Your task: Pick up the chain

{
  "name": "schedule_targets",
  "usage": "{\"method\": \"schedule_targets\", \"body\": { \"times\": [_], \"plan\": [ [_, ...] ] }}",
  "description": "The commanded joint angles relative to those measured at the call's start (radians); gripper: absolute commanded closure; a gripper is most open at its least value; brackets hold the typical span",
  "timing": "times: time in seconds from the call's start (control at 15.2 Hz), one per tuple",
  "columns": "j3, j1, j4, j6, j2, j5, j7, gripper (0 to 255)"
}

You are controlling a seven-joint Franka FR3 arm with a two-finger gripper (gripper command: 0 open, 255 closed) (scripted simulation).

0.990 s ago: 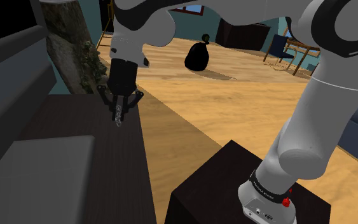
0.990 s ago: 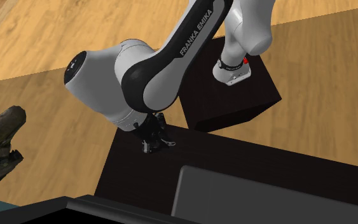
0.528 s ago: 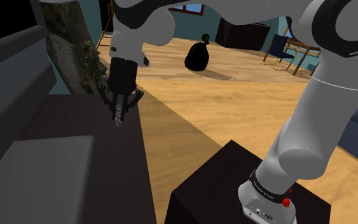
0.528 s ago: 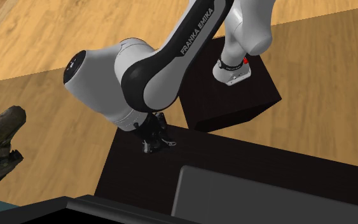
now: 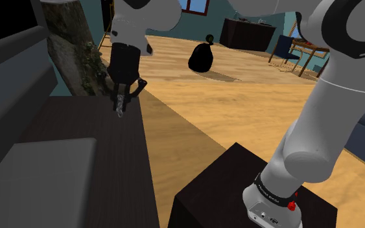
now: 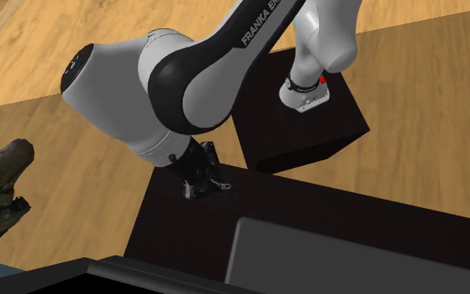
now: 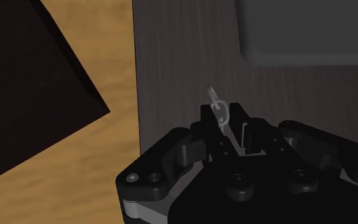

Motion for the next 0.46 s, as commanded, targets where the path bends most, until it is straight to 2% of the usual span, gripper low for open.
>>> {"method": "schedule_targets", "body": {
  "times": [0.0, 0.4],
  "plan": [
    [0.0, -0.001, 0.018, -0.022, -0.005, 0.0, 0.01, 255],
    [-0.001, -0.003, 0.067, -0.07, -0.009, -0.002, 0.032, 255]
  ]
}}
